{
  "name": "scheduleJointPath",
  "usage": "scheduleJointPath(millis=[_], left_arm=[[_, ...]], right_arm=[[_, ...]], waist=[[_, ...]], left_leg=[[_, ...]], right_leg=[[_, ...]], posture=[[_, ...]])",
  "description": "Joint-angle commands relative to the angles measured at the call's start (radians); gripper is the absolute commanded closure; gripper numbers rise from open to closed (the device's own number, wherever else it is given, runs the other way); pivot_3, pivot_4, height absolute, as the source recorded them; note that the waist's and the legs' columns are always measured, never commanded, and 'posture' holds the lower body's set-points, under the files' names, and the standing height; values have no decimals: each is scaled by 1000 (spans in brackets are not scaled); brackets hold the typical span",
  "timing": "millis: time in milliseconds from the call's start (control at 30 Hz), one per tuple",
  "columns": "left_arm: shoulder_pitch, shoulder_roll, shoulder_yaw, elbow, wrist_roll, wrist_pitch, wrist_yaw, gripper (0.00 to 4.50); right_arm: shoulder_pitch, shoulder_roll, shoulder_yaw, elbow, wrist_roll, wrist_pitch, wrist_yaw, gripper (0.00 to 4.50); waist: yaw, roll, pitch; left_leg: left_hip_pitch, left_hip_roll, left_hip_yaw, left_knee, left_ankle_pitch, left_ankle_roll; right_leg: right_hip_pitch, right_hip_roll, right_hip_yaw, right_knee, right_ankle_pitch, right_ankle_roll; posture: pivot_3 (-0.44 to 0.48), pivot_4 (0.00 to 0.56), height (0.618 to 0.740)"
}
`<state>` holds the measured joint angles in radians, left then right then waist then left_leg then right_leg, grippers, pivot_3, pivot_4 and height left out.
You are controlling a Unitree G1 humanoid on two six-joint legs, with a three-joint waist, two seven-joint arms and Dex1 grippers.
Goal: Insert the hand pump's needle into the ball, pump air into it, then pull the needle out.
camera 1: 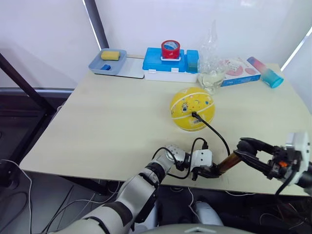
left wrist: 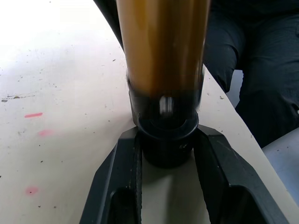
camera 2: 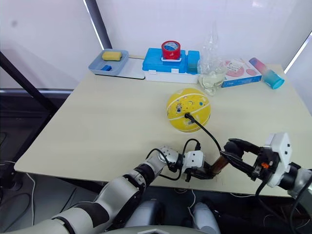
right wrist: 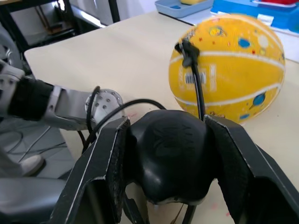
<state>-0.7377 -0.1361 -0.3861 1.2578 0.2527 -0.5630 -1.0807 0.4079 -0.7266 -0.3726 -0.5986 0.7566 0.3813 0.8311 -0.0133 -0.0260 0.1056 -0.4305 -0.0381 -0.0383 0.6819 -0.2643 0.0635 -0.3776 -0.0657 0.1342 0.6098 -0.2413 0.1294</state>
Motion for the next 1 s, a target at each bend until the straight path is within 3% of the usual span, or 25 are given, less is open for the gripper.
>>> scheduleJointPath(millis=[33,200,267,333,367,400,500,700,1000], left_arm=[[-8,-6,10,0,-7,16,-37,3393],[-20,-13,36,-16,-42,23,-82,3393],[-27,-18,50,-24,-59,27,-106,2306],[-33,-22,63,-31,-75,31,-127,1943],[-37,-24,71,-36,-86,32,-140,1241],[-39,-25,78,-41,-97,32,-153,1224],[-43,-22,100,-61,-124,29,-182,0],[-28,17,143,-163,-216,54,-314,0],[91,185,178,-505,-397,264,-510,0]], right_arm=[[10,20,4,35,-84,-35,-22,2485],[9,41,-8,9,-79,-52,-30,2485],[13,38,-14,2,-86,-52,-30,2485],[16,37,-21,-3,-87,-53,-30,2485],[18,37,-27,-6,-84,-54,-30,2485],[20,37,-33,-10,-80,-52,-29,2485],[27,35,-49,-21,-71,-50,-28,2485],[12,12,-101,-30,-57,-43,-29,2485],[-21,-34,-165,35,-80,-53,10,2485]], waist=[[0,0,0],[-2,3,2],[-1,5,2],[2,6,2],[4,6,2],[5,7,3],[7,7,3],[6,13,6],[3,18,8]], left_leg=[[0,0,0,0,0,0],[0,0,-1,0,0,0],[0,0,-1,0,0,0],[0,0,-1,-1,0,0],[0,-1,-1,-1,0,0],[0,-1,-1,-1,0,0],[-1,-3,-1,-1,0,0],[-1,-3,-1,-1,0,0],[0,-2,-1,-2,1,-1]], right_leg=[[0,0,0,0,0,0],[0,1,-1,0,0,-1],[-1,1,-1,0,-1,-1],[-1,0,-2,0,-1,-1],[0,-3,-7,0,-1,-1],[0,-4,-9,0,-1,-1],[0,-6,-10,0,-1,-1],[0,-6,-10,0,-1,-1],[-1,-5,-11,-1,-2,-3]], posture=[[0,150,737],[0,150,737],[0,150,737],[0,150,737],[0,150,737],[0,150,737],[0,150,737],[0,150,737],[0,150,737]])
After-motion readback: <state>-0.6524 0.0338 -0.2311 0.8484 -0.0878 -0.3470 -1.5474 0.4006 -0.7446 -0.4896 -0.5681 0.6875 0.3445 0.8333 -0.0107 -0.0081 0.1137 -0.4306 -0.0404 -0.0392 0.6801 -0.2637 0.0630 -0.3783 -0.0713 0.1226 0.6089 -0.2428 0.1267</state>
